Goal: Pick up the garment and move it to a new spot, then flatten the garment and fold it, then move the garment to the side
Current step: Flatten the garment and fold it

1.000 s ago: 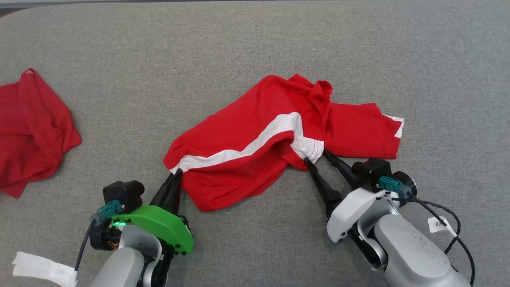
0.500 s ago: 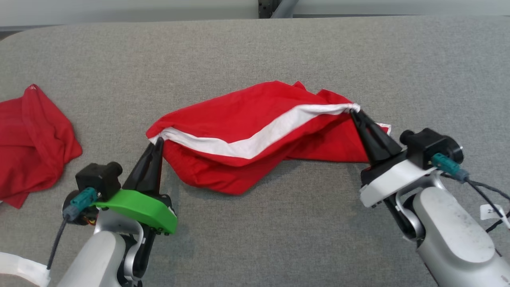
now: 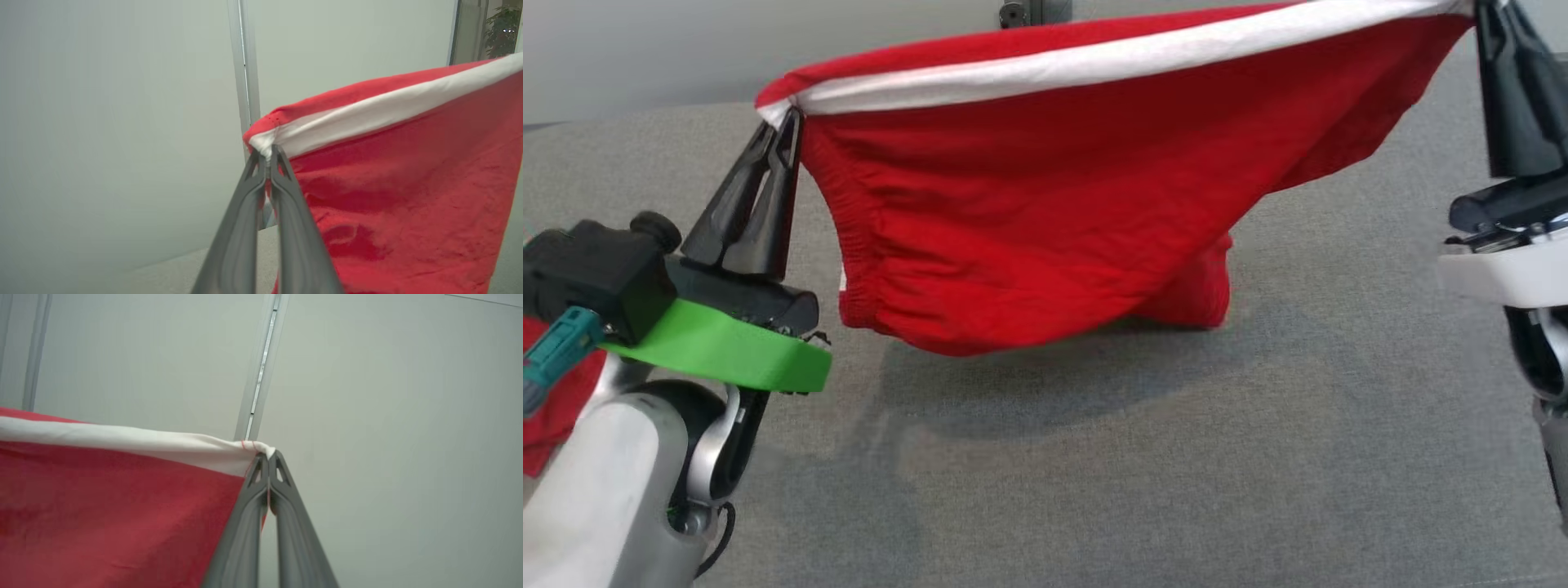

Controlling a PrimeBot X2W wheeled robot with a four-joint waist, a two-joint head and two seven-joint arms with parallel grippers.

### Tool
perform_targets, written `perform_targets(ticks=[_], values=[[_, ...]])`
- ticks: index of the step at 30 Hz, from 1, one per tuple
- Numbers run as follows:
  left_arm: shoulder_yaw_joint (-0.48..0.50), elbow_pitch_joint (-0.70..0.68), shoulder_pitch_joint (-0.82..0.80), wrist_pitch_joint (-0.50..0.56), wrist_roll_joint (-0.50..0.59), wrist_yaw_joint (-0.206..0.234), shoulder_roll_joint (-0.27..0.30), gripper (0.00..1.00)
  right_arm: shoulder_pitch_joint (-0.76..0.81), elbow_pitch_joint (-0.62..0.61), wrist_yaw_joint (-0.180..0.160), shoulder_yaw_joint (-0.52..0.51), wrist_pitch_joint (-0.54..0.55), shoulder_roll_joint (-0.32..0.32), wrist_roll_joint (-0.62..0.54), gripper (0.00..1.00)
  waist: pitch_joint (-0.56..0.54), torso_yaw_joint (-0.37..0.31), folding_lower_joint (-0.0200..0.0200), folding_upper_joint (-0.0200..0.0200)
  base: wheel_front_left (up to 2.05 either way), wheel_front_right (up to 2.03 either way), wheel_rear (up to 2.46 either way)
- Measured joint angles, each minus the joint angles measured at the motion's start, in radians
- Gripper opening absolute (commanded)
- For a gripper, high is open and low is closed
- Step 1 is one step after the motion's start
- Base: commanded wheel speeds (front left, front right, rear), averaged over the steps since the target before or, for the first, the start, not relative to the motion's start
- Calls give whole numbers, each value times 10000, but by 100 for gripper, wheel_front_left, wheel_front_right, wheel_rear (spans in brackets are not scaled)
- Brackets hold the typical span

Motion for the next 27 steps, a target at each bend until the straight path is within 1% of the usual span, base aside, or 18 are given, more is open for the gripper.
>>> perform_targets(ticks=[3, 5, 8, 11, 15, 20, 25, 27], values=[[35, -583, -325, 180, 244, 84, 123, 0, -15, -832, 2, -441, 330, -82, -75, 0, -116, -86, 0, 0, 0, 0, 0], [61, -826, -456, 297, 326, 165, 201, 0, 2, -1206, 2, -558, 610, -77, -84, 0, -171, -149, 0, 0, 0, 0, 0], [0, -1037, -470, 470, 324, 244, 201, 0, 116, -1513, 2, -654, 882, 25, -31, 0, -239, -238, 0, 0, 0, 0, 0], [-92, -903, -474, 583, 261, 242, 128, 0, 242, -1515, 2, -723, 1037, 190, 165, 0, -192, -314, 0, 0, 0, 0, 0], [-119, -619, -662, 523, 157, 159, -10, 0, 176, -1154, 2, -625, 1062, 245, 556, 0, -40, -357, 0, 0, 0, 0, 0], [-134, 36, -1380, 313, -46, -38, -314, 0, -451, -418, 2, -393, 1058, 40, 974, 0, 289, -360, 0, 0, 0, 0, 0], [-138, 1179, -2754, 6, -130, -378, -777, 0, -1823, 700, 2, 31, 886, -59, 1547, 0, 788, -350, 0, 0, 0, 0, 0], [-180, 1856, -3642, -104, -134, -625, -1034, 0, -2674, 1344, 2, 234, 777, -192, 1827, 0, 1043, -332, 0, 0, 0, 0, 0]])
